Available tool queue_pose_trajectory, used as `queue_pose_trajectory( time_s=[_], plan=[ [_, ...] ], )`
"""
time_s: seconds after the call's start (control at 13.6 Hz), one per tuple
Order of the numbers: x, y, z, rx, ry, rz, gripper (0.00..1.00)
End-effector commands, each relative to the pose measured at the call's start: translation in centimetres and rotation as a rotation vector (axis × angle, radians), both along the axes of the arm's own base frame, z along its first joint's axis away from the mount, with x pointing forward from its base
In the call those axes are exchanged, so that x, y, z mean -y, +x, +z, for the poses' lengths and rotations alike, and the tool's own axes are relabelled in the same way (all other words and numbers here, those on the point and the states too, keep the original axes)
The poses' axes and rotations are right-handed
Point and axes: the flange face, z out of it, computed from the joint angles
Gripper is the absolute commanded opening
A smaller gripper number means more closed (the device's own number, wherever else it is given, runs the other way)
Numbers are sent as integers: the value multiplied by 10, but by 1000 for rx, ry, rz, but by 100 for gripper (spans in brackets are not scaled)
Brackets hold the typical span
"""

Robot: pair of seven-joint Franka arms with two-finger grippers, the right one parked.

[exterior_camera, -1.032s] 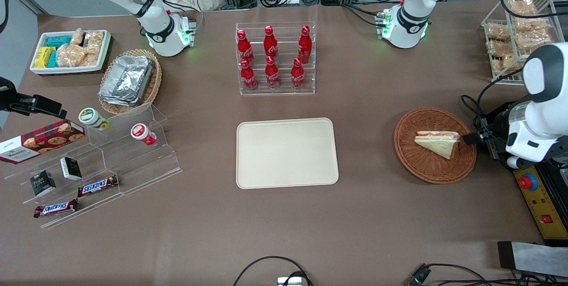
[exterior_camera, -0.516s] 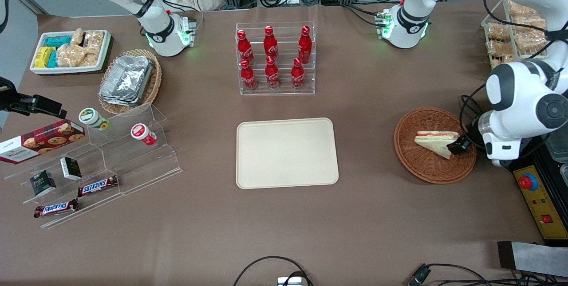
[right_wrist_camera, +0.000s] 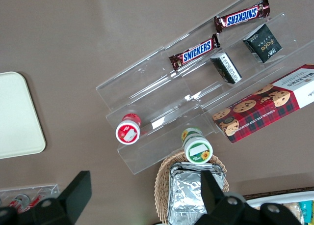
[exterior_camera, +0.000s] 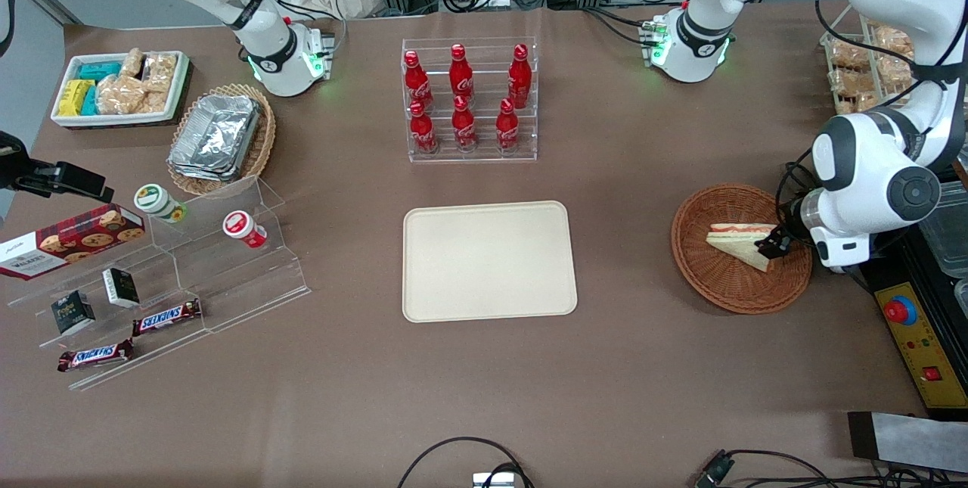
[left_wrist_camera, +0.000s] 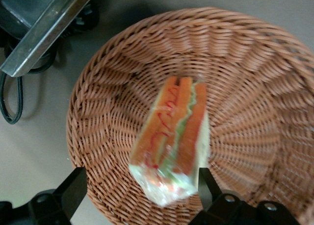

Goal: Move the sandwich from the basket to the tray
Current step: 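Lower the left gripper and close it on the sandwich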

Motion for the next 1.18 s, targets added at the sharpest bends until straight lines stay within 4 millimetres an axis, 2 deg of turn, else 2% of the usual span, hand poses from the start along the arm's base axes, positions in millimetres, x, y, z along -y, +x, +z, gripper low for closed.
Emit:
queue_pose_trajectory(
  time_s=[0.0, 0.29, 0.37, 0.44, 0.52, 0.59, 0.74, 0.88, 1.03, 1.11],
  plan=[
    [-1, -8, -18, 26, 16, 37, 100],
    [10, 2, -46, 59, 38, 123, 100],
    [10, 6, -47, 70, 37, 127, 95],
    [12, 10, -44, 79, 37, 142, 66],
    [11, 14, -39, 92, 42, 163, 20],
    [11, 17, -33, 98, 43, 170, 0],
    [12, 28, -17, 119, 44, 174, 0],
    [18, 41, 10, 72, 39, 148, 0],
    [20, 61, 54, 32, 41, 141, 0],
    [30, 71, 79, 23, 35, 125, 0]
  ],
)
